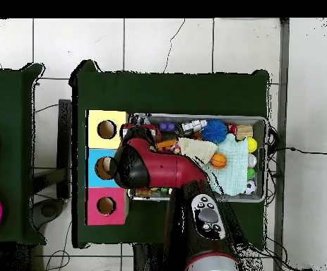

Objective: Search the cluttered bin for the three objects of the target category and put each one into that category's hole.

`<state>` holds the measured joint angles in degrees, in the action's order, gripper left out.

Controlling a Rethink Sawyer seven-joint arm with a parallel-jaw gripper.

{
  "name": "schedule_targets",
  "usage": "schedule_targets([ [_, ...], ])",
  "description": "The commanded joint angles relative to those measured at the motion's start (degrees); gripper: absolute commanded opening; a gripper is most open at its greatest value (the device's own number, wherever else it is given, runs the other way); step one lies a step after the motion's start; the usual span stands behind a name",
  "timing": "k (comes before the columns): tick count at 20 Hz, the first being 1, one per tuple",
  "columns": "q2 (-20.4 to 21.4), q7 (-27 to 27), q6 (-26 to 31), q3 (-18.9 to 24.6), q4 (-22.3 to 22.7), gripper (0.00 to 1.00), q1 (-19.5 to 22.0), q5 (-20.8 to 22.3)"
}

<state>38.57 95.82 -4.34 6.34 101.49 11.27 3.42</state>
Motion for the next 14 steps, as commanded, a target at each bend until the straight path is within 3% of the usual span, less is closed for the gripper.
schedule_targets([
  [1, 5.06, 7.86, 3.26, 12.03, 7.68, 0.00, 6.06, 3.78],
  [6, 10.28, 8.19, 7.10, 20.91, 12.93, 0.00, 11.55, 2.36],
  [14, 15.10, 9.92, 8.39, 20.20, 15.42, 0.00, 9.63, -0.78],
])
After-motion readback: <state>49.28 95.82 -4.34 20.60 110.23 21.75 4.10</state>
